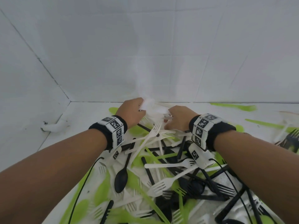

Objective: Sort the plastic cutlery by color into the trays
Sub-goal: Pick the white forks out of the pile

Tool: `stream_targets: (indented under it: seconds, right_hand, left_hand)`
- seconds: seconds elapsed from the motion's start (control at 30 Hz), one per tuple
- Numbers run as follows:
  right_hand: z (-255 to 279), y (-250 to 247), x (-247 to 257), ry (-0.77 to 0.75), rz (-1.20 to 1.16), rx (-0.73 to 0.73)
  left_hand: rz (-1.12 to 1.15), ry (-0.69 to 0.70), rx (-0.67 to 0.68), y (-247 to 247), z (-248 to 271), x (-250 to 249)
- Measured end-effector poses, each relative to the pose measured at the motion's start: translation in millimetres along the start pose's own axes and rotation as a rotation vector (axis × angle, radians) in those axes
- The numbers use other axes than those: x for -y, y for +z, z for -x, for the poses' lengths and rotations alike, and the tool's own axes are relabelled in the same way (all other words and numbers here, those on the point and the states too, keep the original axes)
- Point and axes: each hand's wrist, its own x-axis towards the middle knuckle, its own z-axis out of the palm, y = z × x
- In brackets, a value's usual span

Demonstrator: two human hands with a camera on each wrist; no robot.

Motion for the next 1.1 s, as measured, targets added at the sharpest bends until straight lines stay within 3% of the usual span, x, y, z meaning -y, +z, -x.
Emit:
stream_targets:
  seconds: [0.13,0.3,0.47,0.6,0.7,0.8,1.1]
  right_hand:
    - [9,4,-4,0.022,0.013,-0.025]
    - [14,-9,-23,0.138,-0.114,-0.111]
    - [20,-18,-39,0.211,-0.135,-0.171]
    - [27,-11,-42,0.218,-0.125,-0.203]
    - [36,-10,-38,0.212,-0.151,-0.259]
    - [46,-11,-33,0.188,-0.170,-0.298]
    - [75,1,-15,0.150,-0.189,-0.305]
  left_hand:
    - [-0.212,0.098,0.112,7,-1,-4]
    - [-0.150,0.207,-0.048,9,7,-7]
    - [-0.308,0.306,0.174,15,8,-14]
    - [-0.440,0.236,0.352,28,2,-22]
    - [-0.481,0.212,0.305,27,-4,-27]
    - [-0.443,0.207,0.344,23,-7,-26]
    - [-0.295,0.134,0.339,22,14,-26]
